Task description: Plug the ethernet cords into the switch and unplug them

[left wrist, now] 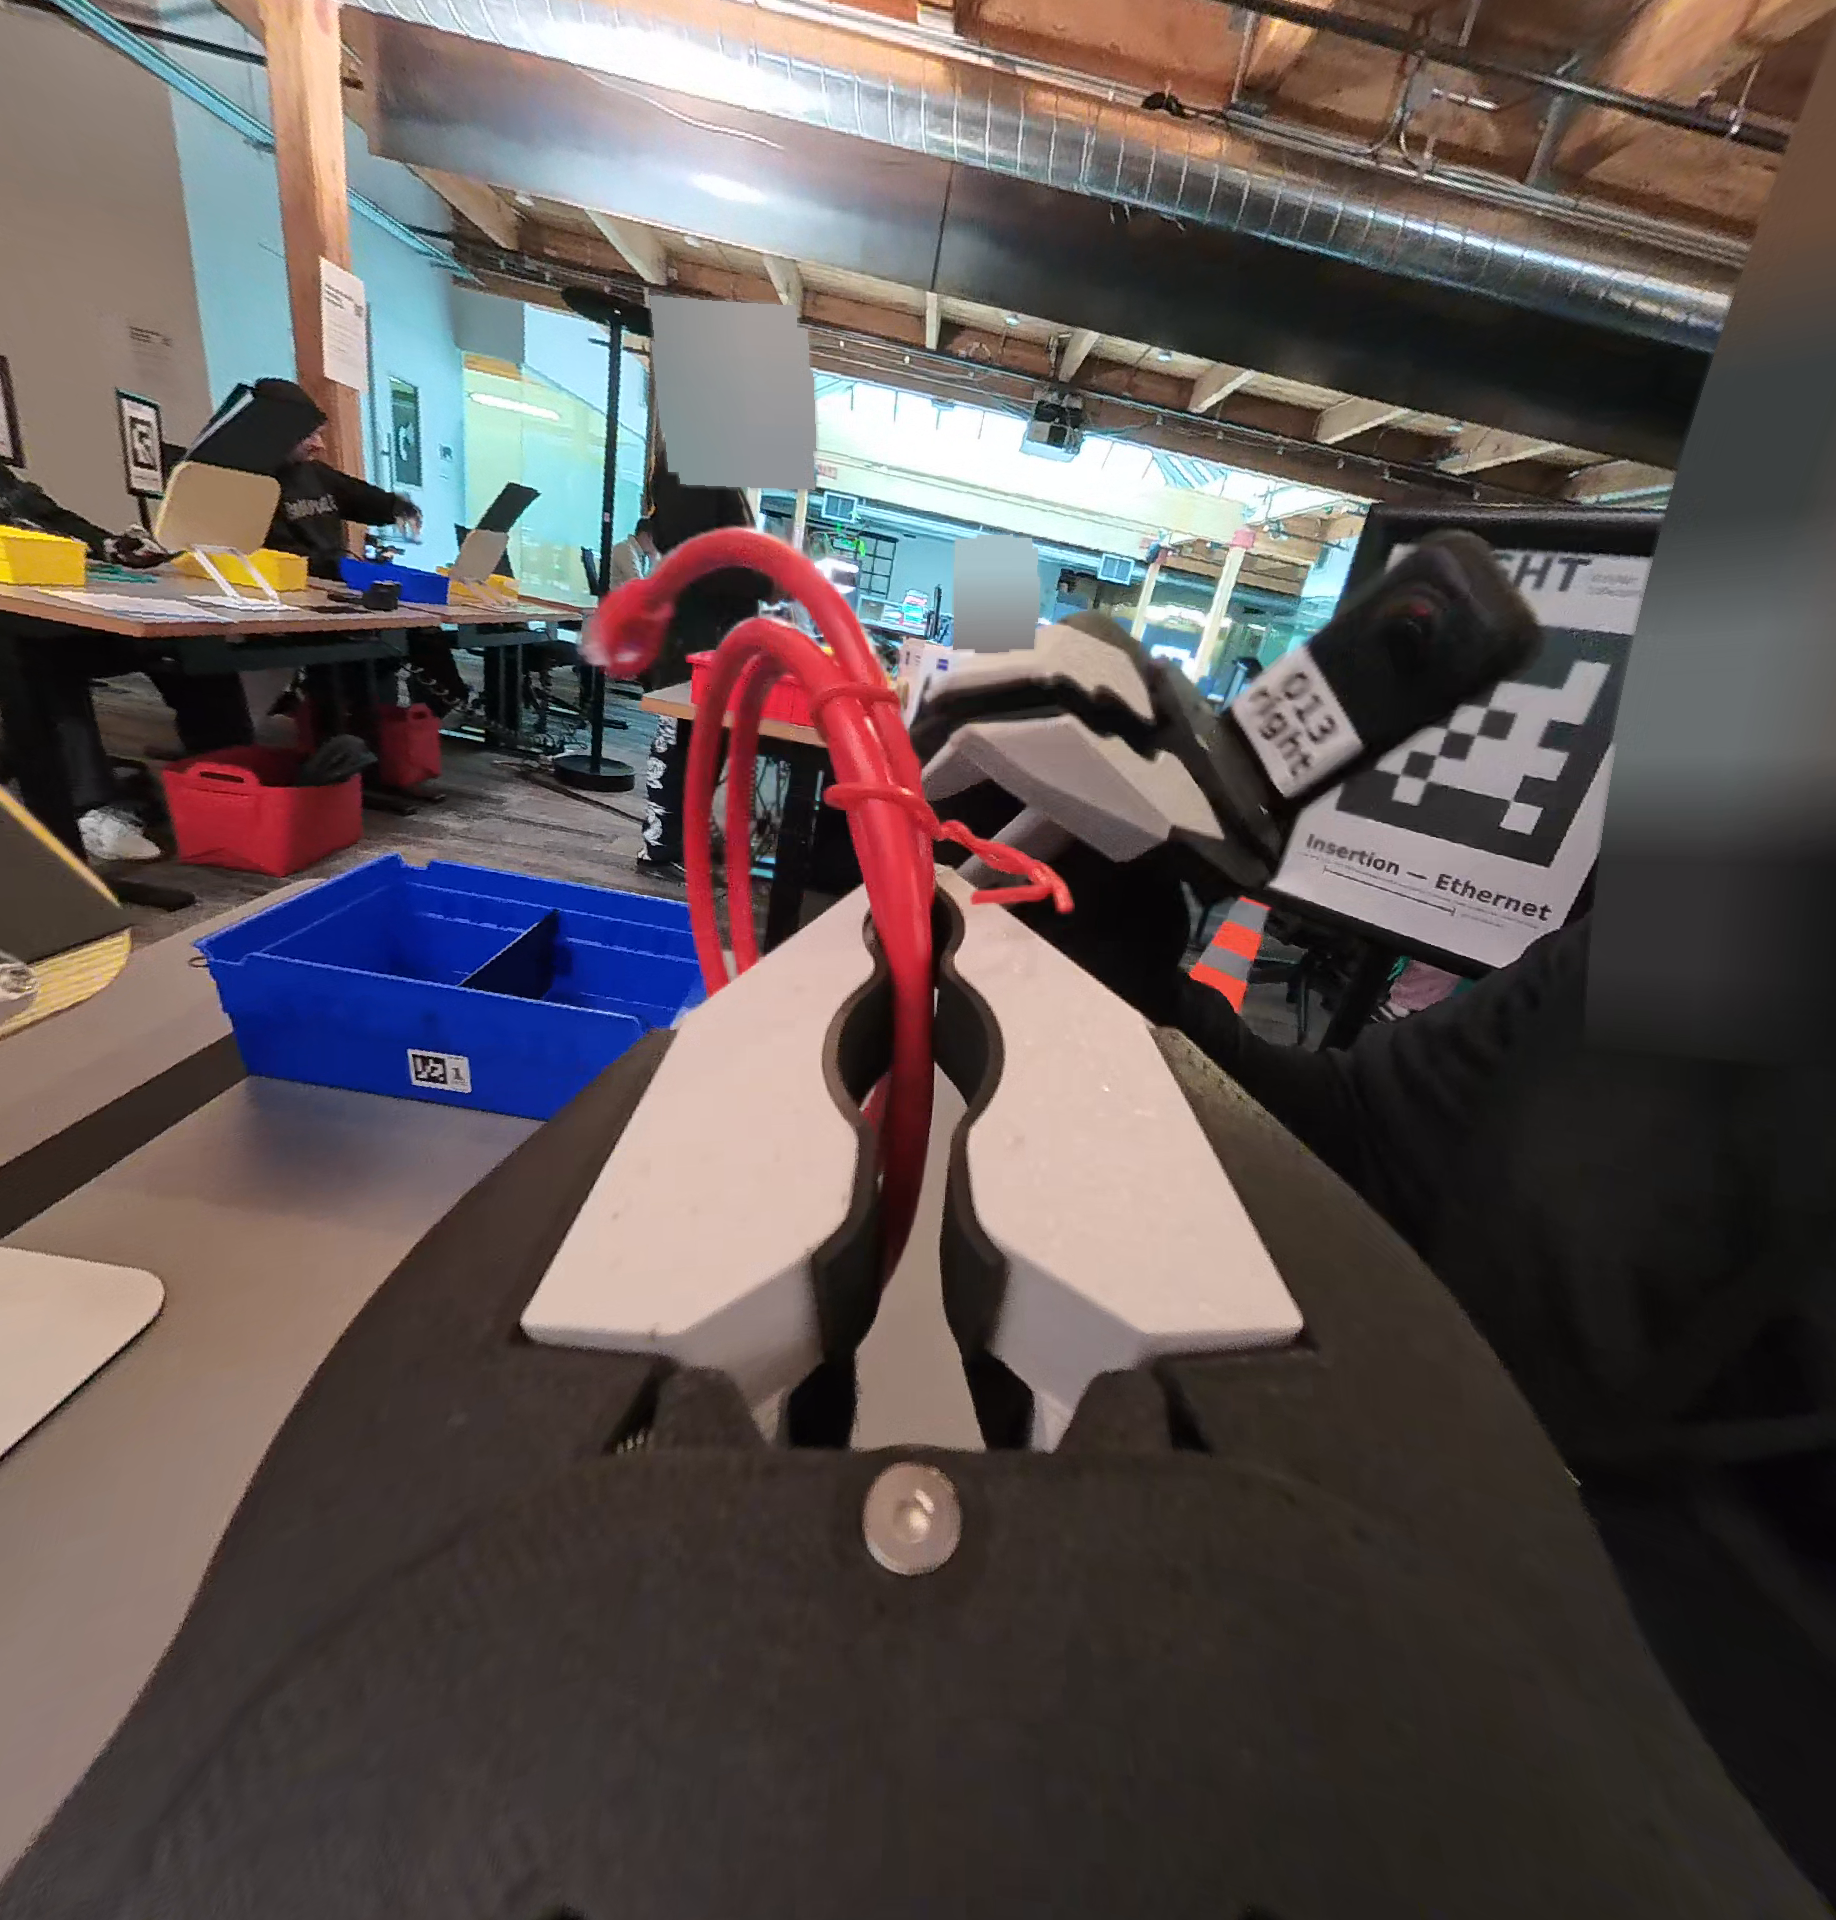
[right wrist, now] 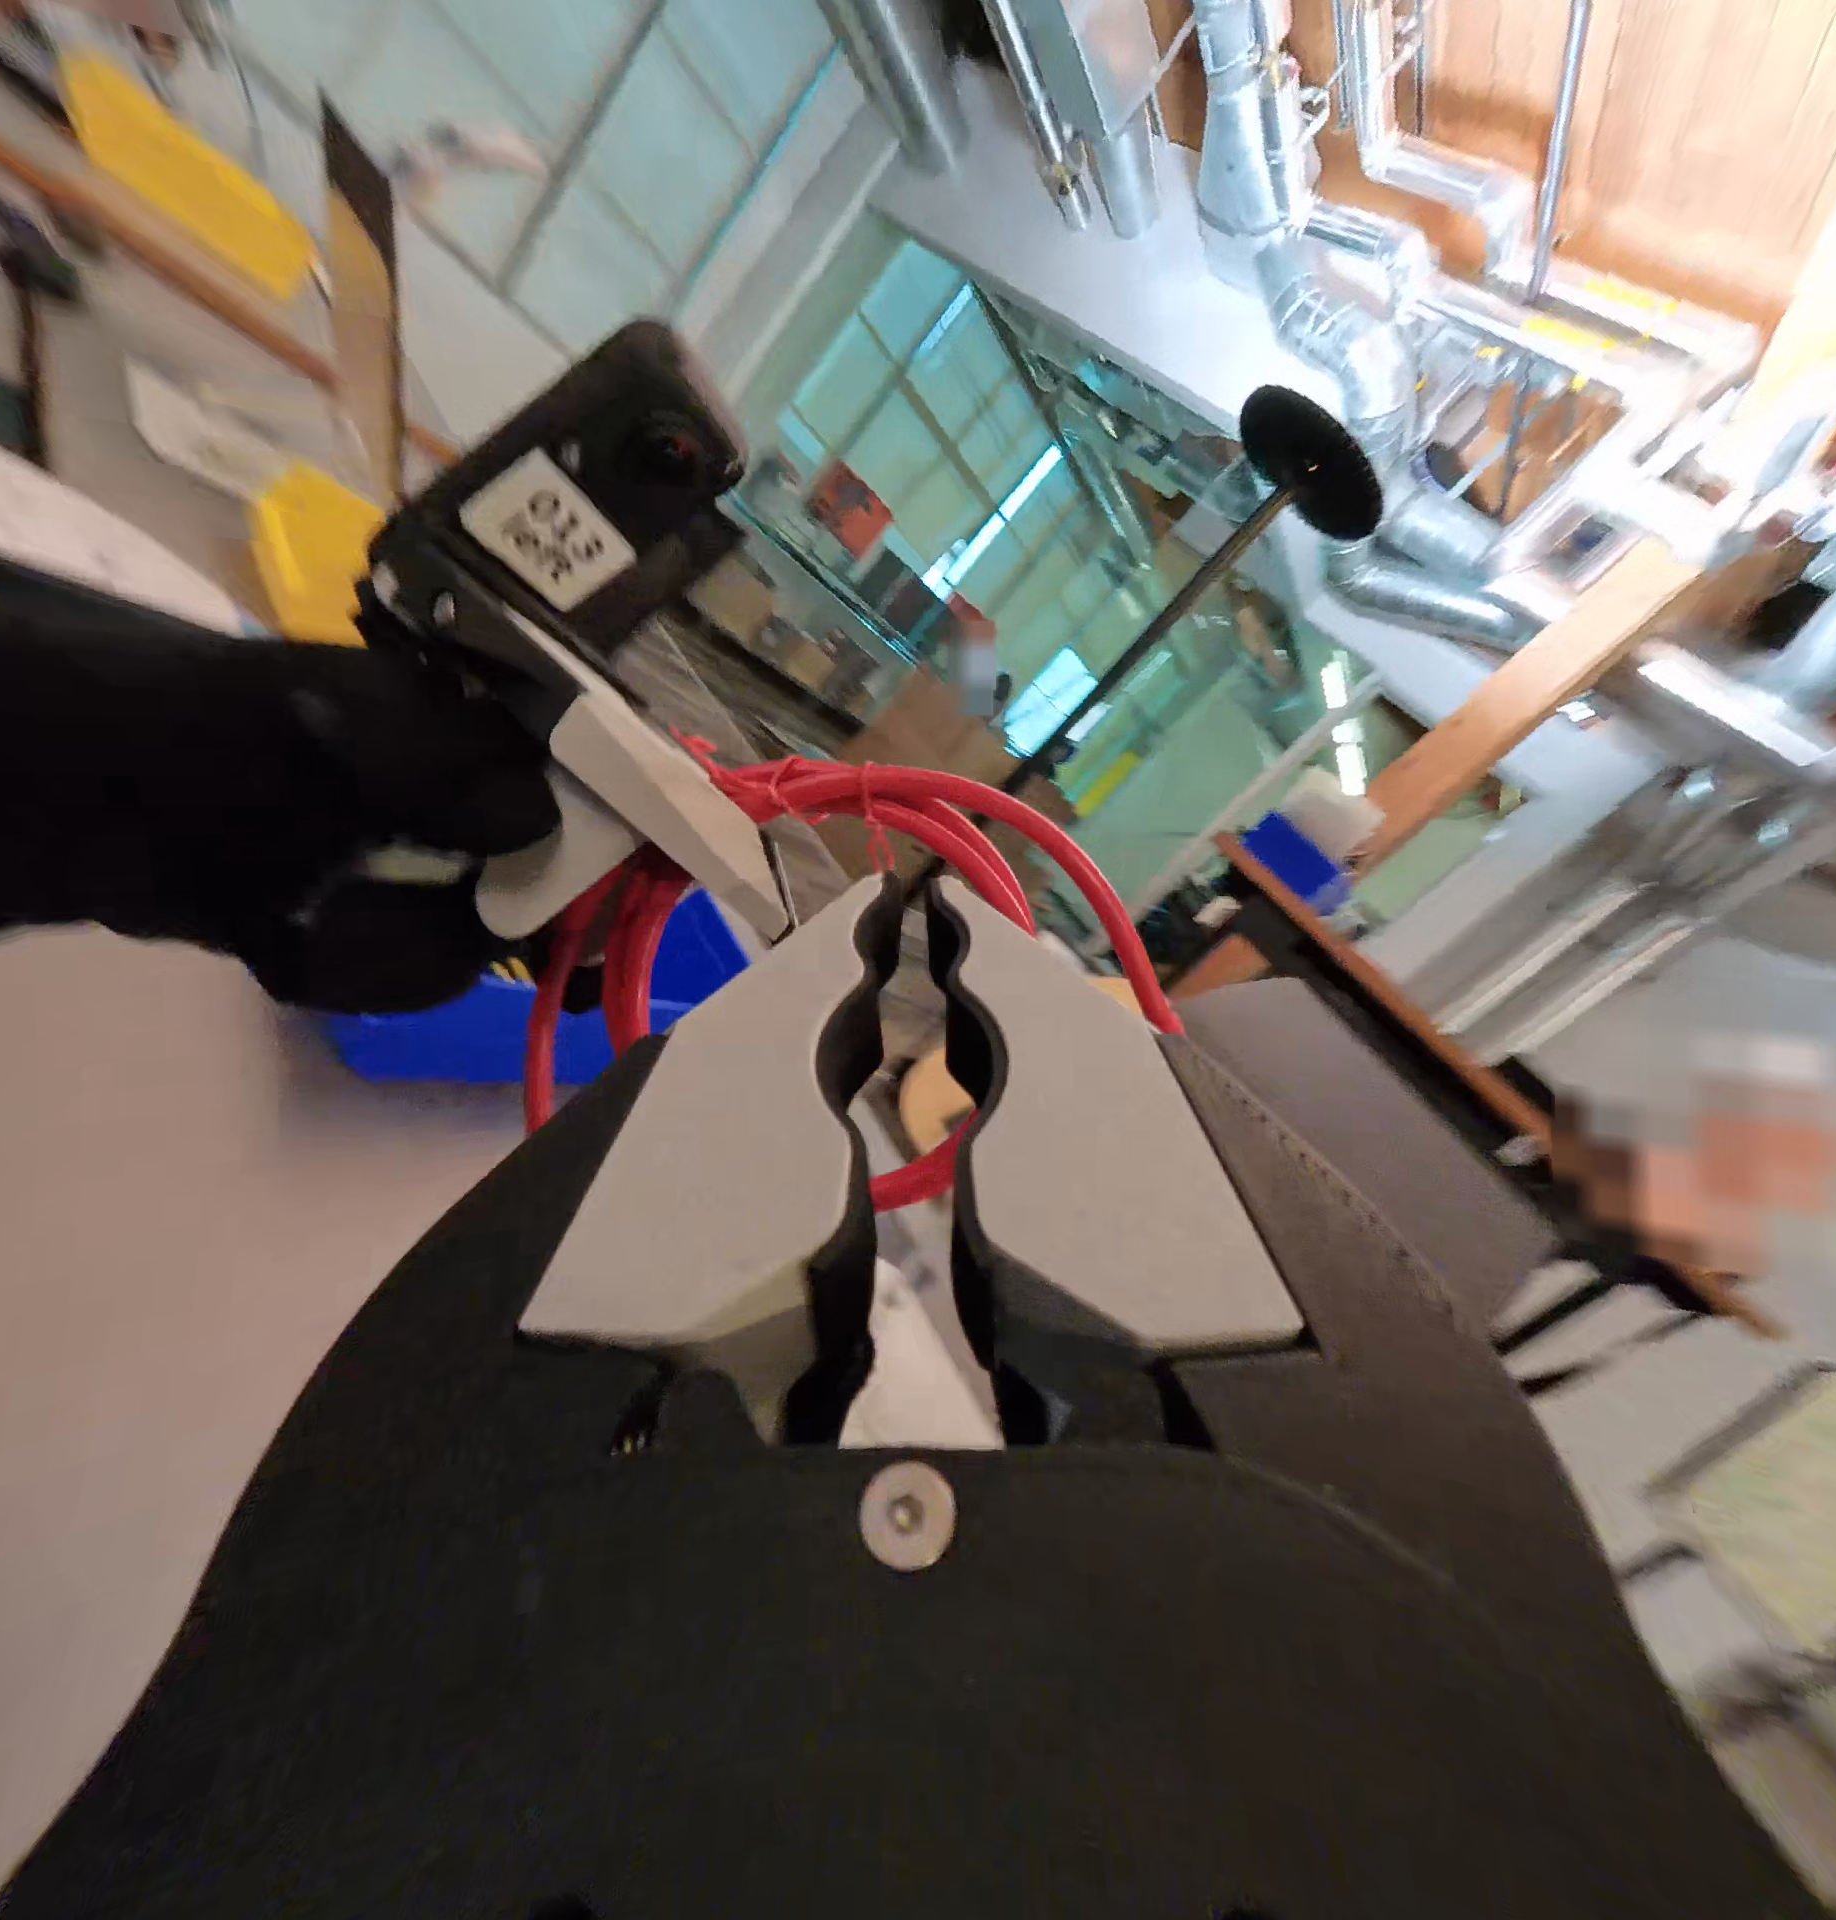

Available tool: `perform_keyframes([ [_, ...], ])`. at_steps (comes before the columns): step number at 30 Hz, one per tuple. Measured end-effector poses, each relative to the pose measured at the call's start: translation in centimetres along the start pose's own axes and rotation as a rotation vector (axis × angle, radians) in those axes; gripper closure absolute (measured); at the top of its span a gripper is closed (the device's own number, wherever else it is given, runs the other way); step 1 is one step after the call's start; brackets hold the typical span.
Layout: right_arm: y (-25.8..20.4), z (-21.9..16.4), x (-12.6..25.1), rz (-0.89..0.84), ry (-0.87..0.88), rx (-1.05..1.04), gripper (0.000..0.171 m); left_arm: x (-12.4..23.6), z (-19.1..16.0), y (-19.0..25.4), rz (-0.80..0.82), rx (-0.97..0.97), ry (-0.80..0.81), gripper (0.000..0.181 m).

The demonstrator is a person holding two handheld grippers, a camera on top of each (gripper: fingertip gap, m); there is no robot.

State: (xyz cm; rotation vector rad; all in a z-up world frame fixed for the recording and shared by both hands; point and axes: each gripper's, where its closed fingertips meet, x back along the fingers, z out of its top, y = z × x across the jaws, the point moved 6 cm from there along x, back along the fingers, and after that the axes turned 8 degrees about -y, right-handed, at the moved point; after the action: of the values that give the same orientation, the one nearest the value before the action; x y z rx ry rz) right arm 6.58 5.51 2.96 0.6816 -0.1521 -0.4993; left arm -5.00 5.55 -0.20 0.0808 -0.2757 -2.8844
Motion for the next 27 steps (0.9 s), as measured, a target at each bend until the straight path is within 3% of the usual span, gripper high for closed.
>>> perform_keyframes([
  [3, 1.0, -1.2, -0.5, 0.16, 0.006, -0.242, 0.154, 0.3, -0.1, -0.2, 0.015, -0.019, -0.006, 0.181],
  [9, 0.6, -2.2, -1.8, 0.382, 0.072, -0.565, 0.148, -0.2, -0.4, -0.2, 0.013, -0.032, -0.018, 0.181],
  [14, -0.2, -2.8, -2.6, 0.38, 0.057, -0.631, 0.171, -0.5, -0.8, -0.3, 0.025, -0.035, -0.037, 0.181],
  [16, -0.5, -2.8, -2.7, 0.284, -0.02, -0.481, 0.171, -0.4, -0.9, -0.5, 0.037, -0.027, -0.041, 0.181],
  [20, -2.2, -1.4, -2.2, -0.152, -0.263, 0.369, 0.171, -0.4, -0.9, -0.8, 0.007, 0.047, 0.004, 0.181],
  [21, -2.4, -1.0, -2.0, -0.205, -0.285, 0.476, 0.171, -0.4, -0.9, -0.8, -0.002, 0.073, 0.018, 0.181],
  [24, -1.4, -0.7, -1.1, -0.247, -0.256, 0.487, 0.171, -0.3, -0.5, -0.7, 0.004, 0.103, 0.052, 0.181],
  [27, -1.3, -0.2, -0.4, -0.185, -0.179, 0.407, 0.171, -0.3, -0.2, -0.3, 0.03, 0.035, 0.018, 0.181],
])
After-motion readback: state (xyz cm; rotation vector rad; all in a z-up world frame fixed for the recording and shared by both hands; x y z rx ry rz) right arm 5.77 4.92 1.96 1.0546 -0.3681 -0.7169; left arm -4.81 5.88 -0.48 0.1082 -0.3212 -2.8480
